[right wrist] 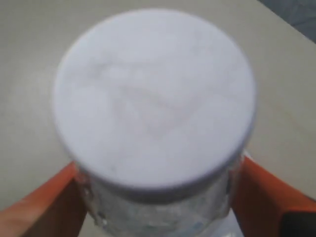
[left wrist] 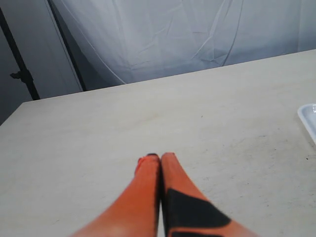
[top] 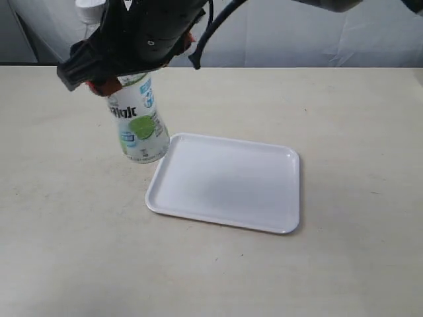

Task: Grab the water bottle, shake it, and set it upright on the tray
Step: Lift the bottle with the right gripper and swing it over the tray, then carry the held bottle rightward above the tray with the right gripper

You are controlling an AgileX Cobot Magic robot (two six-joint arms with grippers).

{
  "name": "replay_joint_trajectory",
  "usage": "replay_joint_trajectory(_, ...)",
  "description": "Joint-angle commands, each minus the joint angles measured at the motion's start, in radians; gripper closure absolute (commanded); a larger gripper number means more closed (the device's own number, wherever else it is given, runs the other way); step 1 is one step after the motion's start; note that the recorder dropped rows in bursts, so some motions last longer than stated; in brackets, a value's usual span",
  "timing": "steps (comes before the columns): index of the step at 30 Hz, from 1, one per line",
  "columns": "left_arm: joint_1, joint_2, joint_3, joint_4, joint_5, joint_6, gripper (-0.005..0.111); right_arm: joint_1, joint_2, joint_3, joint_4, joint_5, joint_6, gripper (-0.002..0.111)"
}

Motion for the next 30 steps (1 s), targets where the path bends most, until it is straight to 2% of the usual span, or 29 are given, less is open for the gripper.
replay_joint_trajectory(1, 0.000, -0.005, 0.004, 0.000, -0.013, -0.002, 0.106, -0.026, -0.016, -0.004, -0.078, -0.006, 0.057, 0.109)
replay_joint_trajectory(4, 0.000, -0.005, 0.004, 0.000, -0.013, -0.002, 0.106, -0.026, -0.024, -0.004, 0.292, 0.010, -0.368, 0.109)
replay_joint_trajectory(5, 0.000, -0.005, 0.004, 0.000, -0.013, -0.002, 0.106, -0.027, -0.024, -0.004, 0.272, 0.002, -0.369, 0.109)
replay_joint_trajectory(6, 0.000, -0.005, 0.004, 0.000, -0.013, -0.002, 0.106, -0.033, -0.024, -0.004, 0.155, -0.013, -0.281, 0.109)
replay_joint_trajectory(9, 0.000, -0.005, 0.004, 0.000, -0.013, 0.000, 0.106, -0.049, -0.008, -0.004, -0.293, 0.035, 0.227, 0.109)
replay_joint_trajectory(10, 0.000, -0.005, 0.004, 0.000, -0.013, 0.000, 0.106, -0.049, -0.004, -0.004, -0.341, 0.069, 0.293, 0.109)
replay_joint_trajectory(11, 0.000, -0.005, 0.004, 0.000, -0.013, 0.000, 0.106, -0.049, -0.004, -0.004, -0.308, 0.074, 0.258, 0.109)
replay_joint_trajectory(14, 0.000, -0.005, 0.004, 0.000, -0.013, 0.000, 0.106, -0.049, -0.009, -0.004, 0.130, 0.043, -0.245, 0.109)
replay_joint_trajectory(15, 0.000, -0.005, 0.004, 0.000, -0.013, 0.000, 0.106, -0.049, -0.009, -0.004, 0.226, 0.040, -0.327, 0.109)
replay_joint_trajectory(16, 0.000, -0.005, 0.004, 0.000, -0.013, 0.000, 0.106, -0.052, -0.009, -0.004, 0.238, 0.021, -0.322, 0.109)
replay_joint_trajectory(17, 0.000, -0.005, 0.004, 0.000, -0.013, -0.002, 0.106, -0.057, -0.009, -0.004, 0.162, -0.001, -0.229, 0.109)
replay_joint_trajectory(20, 0.000, -0.005, 0.004, 0.000, -0.013, -0.002, 0.106, -0.057, 0.001, -0.004, -0.234, 0.031, 0.237, 0.109)
replay_joint_trajectory(21, 0.000, -0.005, 0.004, 0.000, -0.013, -0.002, 0.106, -0.057, 0.001, -0.004, -0.254, 0.049, 0.247, 0.109)
replay_joint_trajectory(24, 0.000, -0.005, 0.004, 0.000, -0.013, -0.002, 0.106, -0.054, -0.023, -0.004, -0.075, 0.054, -0.026, 0.109)
replay_joint_trajectory(25, 0.000, -0.005, 0.004, 0.000, -0.013, -0.002, 0.106, -0.056, -0.038, -0.004, -0.042, 0.052, -0.048, 0.109)
replay_joint_trajectory(30, 0.000, -0.005, 0.004, 0.000, -0.013, 0.000, 0.106, -0.056, -0.104, 0.009, -0.155, 0.038, 0.092, 0.109)
